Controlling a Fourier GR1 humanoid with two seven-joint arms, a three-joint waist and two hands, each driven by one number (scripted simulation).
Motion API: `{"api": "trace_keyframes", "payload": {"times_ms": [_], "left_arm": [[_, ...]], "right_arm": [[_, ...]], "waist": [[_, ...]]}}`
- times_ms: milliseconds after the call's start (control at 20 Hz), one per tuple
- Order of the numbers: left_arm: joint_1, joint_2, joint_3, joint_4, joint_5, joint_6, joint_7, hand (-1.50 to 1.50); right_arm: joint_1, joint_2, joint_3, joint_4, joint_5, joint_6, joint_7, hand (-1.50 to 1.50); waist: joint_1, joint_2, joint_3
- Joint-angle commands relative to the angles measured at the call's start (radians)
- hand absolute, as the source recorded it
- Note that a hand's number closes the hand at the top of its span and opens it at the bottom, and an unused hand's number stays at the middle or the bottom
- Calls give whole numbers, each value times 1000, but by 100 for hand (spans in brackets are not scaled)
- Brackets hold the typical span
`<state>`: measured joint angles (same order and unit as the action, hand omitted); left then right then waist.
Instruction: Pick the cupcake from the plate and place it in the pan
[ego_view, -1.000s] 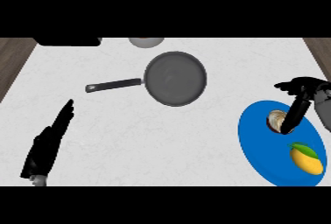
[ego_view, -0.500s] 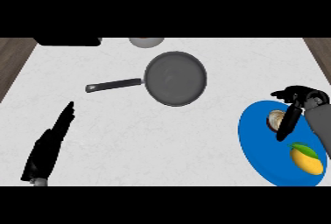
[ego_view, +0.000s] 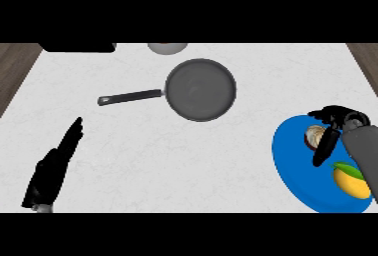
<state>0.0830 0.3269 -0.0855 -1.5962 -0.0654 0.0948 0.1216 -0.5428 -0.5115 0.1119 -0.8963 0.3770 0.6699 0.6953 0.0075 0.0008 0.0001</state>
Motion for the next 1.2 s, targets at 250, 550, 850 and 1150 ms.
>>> {"api": "trace_keyframes", "payload": {"times_ms": [250,550,850,1150], "left_arm": [[-21,-40,22,7,-49,-18,6,0],[-20,-41,58,-30,-40,-47,41,0],[9,-76,33,42,-76,-4,-7,0],[28,-48,69,12,-56,-10,20,0]], "right_arm": [[-16,32,-62,138,86,-104,-176,150],[58,92,-107,33,39,-97,-118,150],[104,319,-154,-15,110,-506,273,150],[164,402,-89,-92,321,-811,501,150]], "waist": [[1,1,0],[-4,-1,0],[-59,-21,-8],[-62,-44,-15]]}}
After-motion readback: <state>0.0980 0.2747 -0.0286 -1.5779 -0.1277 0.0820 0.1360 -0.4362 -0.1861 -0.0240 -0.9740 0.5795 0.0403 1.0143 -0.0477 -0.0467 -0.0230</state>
